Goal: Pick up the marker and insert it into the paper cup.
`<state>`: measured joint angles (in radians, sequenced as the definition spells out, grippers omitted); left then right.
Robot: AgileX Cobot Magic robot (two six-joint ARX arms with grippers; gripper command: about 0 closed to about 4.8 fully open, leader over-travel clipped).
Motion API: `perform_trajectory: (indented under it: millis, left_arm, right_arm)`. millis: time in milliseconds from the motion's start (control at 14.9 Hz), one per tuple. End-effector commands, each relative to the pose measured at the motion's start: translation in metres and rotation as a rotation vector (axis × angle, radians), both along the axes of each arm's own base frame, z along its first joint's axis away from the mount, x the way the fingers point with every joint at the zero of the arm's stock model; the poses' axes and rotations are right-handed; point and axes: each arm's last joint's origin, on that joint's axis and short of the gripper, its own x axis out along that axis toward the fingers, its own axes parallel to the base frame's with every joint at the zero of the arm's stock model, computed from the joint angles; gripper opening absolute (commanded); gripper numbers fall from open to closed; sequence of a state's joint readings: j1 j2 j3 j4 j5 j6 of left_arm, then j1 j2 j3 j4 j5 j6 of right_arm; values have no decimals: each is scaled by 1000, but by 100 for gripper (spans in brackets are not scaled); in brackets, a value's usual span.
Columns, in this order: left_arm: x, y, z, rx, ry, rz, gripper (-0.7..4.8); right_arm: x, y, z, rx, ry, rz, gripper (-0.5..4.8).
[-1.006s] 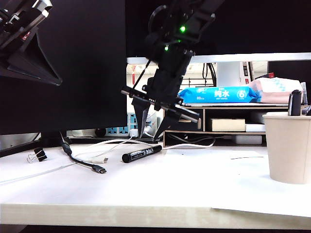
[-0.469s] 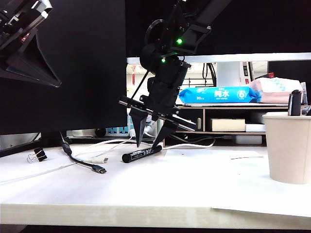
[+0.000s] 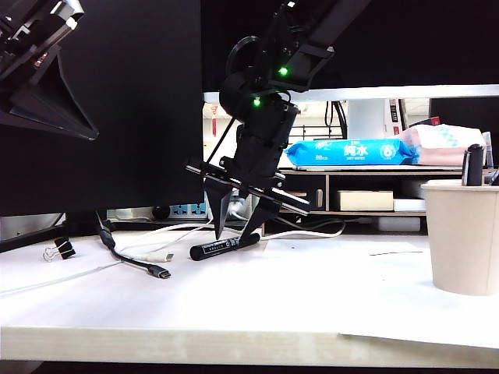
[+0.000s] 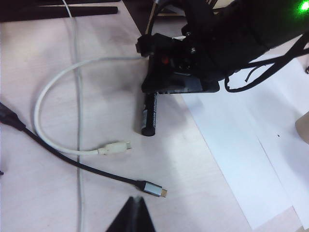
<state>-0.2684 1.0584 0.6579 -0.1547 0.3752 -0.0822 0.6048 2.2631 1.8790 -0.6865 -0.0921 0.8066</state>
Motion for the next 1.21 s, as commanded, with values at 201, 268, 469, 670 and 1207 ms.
perform_trajectory:
  millis: [201, 268, 469, 670, 1207]
  left_arm:
    - [0, 0, 2, -4, -13, -7, -5]
    - [0, 0, 2, -4, -13, -7, -5]
    - [0, 0, 2, -4, -12, -7, -5]
    - [0, 0, 2, -4, -12, -7, -5]
    - [0, 0, 2, -3, -14, -5, -5]
  right_arm:
    - [1, 1, 4, -1, -23, -7, 162]
    - [1, 1, 4, -4, -25, -8, 162]
    - [1, 1, 2, -14, -28, -5, 161]
    - [1, 1, -2, -23, -20, 2, 156]
    - [2, 1, -2, -26, -30, 14, 103]
